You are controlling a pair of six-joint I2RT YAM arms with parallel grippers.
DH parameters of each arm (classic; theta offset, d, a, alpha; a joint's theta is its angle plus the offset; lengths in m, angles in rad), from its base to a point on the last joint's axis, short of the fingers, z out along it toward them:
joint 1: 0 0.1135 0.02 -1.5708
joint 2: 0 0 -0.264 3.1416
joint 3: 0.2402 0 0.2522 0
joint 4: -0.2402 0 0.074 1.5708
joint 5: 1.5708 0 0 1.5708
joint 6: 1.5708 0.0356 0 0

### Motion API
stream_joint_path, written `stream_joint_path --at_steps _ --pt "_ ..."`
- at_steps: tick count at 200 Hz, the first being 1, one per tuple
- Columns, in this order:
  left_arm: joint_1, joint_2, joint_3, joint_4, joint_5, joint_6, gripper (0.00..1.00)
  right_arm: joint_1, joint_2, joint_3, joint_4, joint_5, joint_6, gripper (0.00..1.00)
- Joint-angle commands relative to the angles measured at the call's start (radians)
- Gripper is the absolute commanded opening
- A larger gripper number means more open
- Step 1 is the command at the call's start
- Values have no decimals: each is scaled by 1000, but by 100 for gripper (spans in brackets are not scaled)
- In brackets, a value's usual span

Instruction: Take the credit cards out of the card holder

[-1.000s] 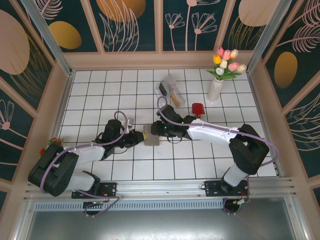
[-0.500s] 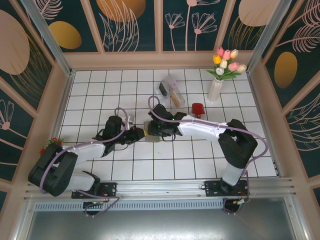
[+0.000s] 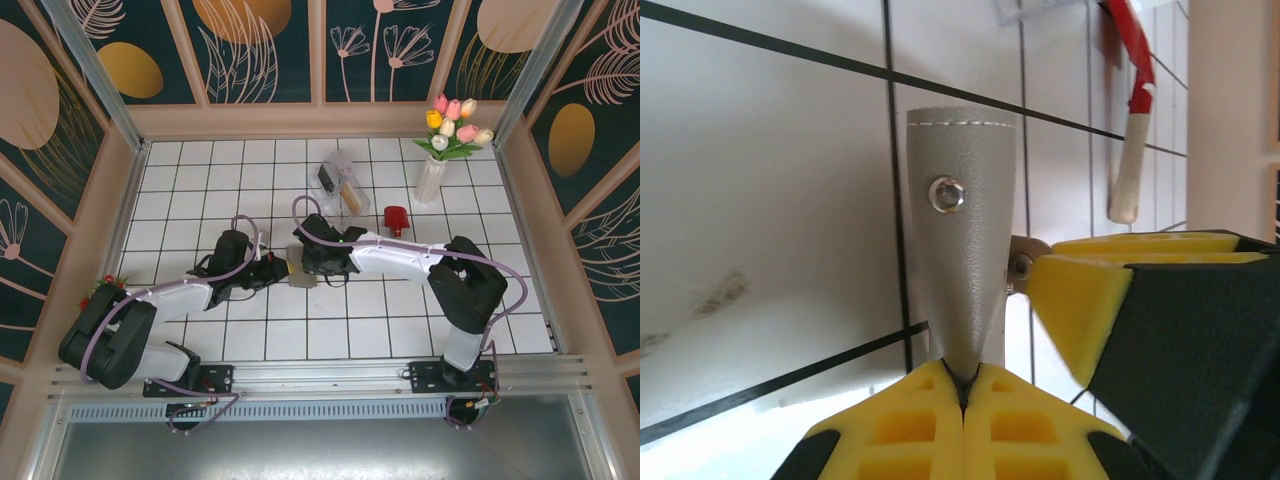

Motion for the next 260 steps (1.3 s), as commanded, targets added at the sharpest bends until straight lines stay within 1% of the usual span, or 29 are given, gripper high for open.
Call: stream_joint_path --at_steps 1,22,49,66,83,87,96,111,136,156,181,219,236,260 --pt "0 -20 31 -81 -45 52 0 -14 -17 -53 -77 75 23 28" --pt "1 2 46 -114 -27 90 0 -21 -43 -83 -62 74 12 27" --pt "0 32 63 -126 -3 85 0 -26 -68 -82 -44 67 -13 27" --pt "0 40 70 -141 -12 83 0 -32 -121 -118 44 10 -22 29" --pt "0 43 77 -171 -34 89 0 -44 -164 -162 155 -89 -31 34" --pt "1 43 78 -175 -38 90 0 -45 -167 -168 175 -96 -34 36" --pt "0 44 79 -179 -38 93 0 -45 -165 -172 205 -152 -35 39" --pt "1 43 80 -190 -44 98 0 -43 -141 -162 214 -184 -28 40" --pt "0 36 78 -194 -50 111 0 -40 -107 -134 188 -156 -22 46" --pt "0 38 75 -190 -48 108 0 -39 -68 -91 145 -127 -22 47" --pt "0 43 69 -185 -42 110 0 -34 -14 -28 91 -105 -28 43" --pt "0 35 63 -180 -43 106 0 -20 49 48 -15 -5 -12 41" --pt "0 39 67 -187 -26 108 0 -20 64 68 -43 -8 -34 41" --pt "0 34 80 -212 -30 120 0 -21 82 86 -94 0 -55 39"
